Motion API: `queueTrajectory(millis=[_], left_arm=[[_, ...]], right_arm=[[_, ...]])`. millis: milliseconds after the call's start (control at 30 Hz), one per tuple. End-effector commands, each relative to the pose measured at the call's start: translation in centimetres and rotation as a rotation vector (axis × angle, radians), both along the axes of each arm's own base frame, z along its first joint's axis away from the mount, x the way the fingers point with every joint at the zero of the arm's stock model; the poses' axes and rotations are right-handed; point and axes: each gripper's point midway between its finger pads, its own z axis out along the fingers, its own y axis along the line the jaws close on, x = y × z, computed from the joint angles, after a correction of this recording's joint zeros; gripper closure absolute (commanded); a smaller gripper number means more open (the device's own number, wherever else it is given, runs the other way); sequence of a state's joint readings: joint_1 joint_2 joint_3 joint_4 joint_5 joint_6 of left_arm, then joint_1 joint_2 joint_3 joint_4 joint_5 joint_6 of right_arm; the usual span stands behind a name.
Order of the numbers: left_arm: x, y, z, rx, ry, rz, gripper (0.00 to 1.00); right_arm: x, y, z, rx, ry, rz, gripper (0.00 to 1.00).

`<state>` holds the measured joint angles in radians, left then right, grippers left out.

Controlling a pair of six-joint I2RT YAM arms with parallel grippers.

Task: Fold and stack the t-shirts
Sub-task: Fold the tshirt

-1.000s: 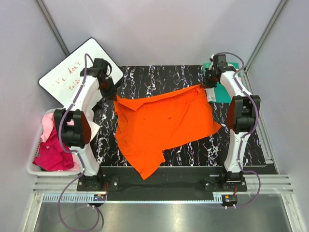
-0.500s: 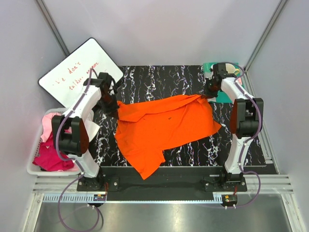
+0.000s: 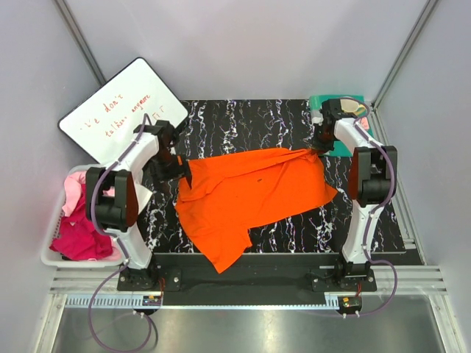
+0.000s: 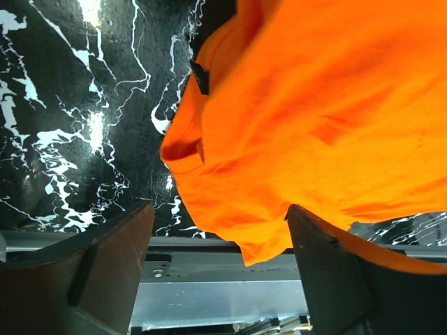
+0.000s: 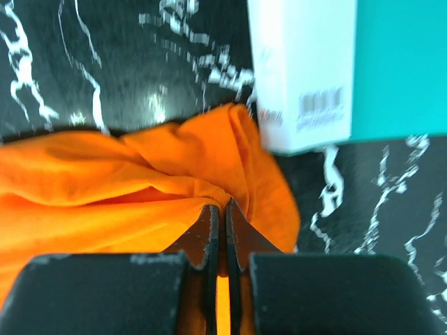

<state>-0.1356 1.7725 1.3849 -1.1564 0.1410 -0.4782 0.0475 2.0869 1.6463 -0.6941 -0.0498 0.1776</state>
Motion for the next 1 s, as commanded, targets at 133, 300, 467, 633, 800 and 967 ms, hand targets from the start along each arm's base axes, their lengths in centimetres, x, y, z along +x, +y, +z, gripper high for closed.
queueTrajectory(millis=[133,300,467,633,800,967], left_arm=[[0.2,-0.1,-0.9,0.001,0.020,0.006,0.08],[-0.2,0.1,-1.4,0.008,0.036,-0.002,0.01],[-0.3,-0.1,-1.8,-0.001,0.053,0.000,0.01],[-0.2,-0.2,-2.1,-0.007,0.062,0.003,0.01],[0.6,0.0,-2.0,0.004,0.041,0.003,0.01],[2.3,0.4,0.2,0.028,-0.059,0.000,0.01]], right_arm=[[5.7,-2.1,3.2,-0.134,-0.172,0.005,1.00],[8.2,-1.9,4.3,-0.138,-0.234,0.025,0.86],[7.8,-2.6,4.0,-0.174,-0.224,0.012,0.84],[5.9,-3.6,4.1,-0.220,-0.208,-0.007,0.46],[3.4,-4.8,3.7,-0.271,-0.170,-0.047,0.00],[2.9,-4.1,7.0,-0.223,-0.240,-0.048,0.00]])
